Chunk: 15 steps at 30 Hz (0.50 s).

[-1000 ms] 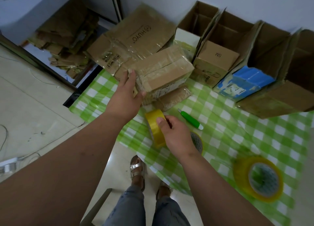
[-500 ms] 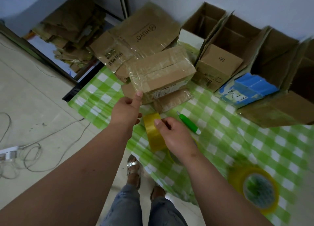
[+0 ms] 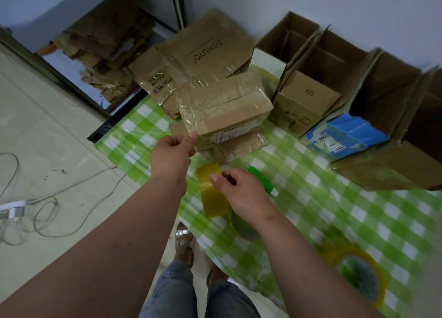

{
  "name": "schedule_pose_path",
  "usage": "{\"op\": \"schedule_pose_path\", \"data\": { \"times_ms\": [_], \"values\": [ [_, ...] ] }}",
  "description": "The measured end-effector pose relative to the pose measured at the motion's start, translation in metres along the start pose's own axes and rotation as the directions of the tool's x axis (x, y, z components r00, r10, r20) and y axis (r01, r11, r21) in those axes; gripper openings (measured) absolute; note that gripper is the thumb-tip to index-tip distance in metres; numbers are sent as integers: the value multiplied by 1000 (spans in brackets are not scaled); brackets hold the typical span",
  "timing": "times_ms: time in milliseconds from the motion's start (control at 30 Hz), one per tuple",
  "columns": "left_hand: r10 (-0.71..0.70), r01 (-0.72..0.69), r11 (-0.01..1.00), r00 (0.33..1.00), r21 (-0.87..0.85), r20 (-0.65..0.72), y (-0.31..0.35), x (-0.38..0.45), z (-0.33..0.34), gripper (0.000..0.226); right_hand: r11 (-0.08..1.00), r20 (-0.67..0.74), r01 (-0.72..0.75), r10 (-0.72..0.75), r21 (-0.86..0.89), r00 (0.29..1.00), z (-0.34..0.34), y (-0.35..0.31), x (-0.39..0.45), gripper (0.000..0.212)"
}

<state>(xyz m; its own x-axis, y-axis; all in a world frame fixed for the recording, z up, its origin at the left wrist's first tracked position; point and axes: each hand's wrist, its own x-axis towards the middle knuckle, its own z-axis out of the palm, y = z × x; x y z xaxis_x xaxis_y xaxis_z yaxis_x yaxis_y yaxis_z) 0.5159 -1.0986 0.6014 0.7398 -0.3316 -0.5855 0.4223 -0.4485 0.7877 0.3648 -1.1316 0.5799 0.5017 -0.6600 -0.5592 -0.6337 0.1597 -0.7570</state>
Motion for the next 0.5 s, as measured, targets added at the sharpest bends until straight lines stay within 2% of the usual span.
{"op": "schedule_pose_path", "data": {
  "times_ms": [167,400,500],
  "values": [
    [10,-9,998,1000,-58,1,1,1,2,11,1000,35,-3,2,28,999,-3,0,0,34],
    [-37,34,994,999,-105,-25,2,1,5,6,1000,48,5,-6,24,999,-2,1,1,36],
    [-8,3,992,999,-130,-41,2,0,5,37,1000,44,9,-10,23,999,-3,-1,1,33]
  ]
}}
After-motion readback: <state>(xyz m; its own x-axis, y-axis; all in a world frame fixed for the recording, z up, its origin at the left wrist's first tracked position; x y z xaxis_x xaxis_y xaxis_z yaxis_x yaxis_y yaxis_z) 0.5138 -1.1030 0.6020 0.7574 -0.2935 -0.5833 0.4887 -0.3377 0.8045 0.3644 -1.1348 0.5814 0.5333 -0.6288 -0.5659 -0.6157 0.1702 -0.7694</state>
